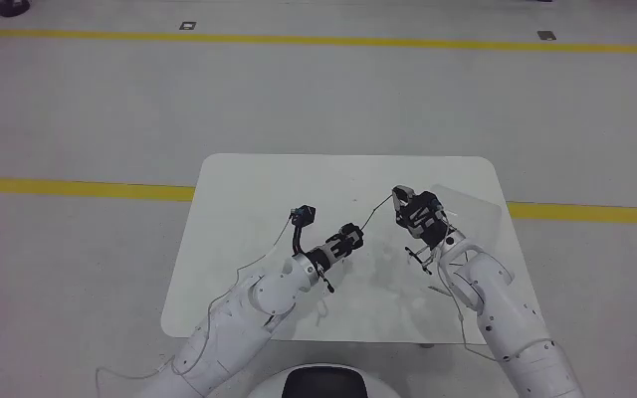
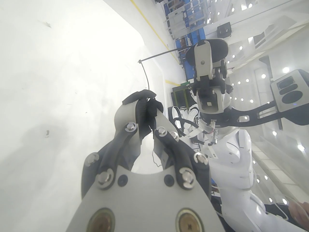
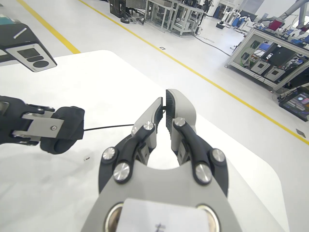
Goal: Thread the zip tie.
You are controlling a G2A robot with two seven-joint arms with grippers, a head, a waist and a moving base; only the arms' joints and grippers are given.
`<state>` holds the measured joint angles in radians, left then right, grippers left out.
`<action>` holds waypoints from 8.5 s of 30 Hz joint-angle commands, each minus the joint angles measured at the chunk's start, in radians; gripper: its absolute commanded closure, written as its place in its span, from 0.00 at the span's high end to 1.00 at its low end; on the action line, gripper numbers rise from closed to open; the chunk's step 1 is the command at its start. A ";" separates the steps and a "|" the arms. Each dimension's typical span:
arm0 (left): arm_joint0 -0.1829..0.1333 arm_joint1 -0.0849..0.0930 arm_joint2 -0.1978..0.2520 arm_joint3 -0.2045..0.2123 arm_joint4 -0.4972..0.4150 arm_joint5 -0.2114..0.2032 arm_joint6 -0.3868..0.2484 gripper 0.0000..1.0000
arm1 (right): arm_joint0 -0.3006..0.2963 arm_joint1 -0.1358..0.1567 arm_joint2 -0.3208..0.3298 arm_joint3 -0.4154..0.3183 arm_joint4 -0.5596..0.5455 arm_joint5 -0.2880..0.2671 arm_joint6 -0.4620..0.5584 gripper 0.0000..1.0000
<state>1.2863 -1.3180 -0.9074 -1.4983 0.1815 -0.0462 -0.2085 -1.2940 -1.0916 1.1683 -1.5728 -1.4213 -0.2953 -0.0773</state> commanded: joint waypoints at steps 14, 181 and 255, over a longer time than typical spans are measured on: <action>0.000 0.000 0.000 0.000 0.000 0.000 0.000 0.00 | -0.002 -0.004 -0.002 0.020 -0.063 -0.027 -0.024 0.00; 0.043 0.015 0.053 -0.064 0.148 -0.120 0.060 0.00 | 0.130 0.348 -0.301 0.008 0.377 -0.045 -0.200 0.00; 0.047 0.017 0.045 -0.076 0.118 -0.121 0.042 0.00 | -0.004 0.463 -0.190 0.006 0.387 -0.045 -0.507 1.00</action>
<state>1.3344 -1.3018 -0.8589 -1.5731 0.3131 -0.1643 -0.1535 -1.2969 -0.6301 0.9763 -1.5698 -1.0323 -0.3400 -0.5785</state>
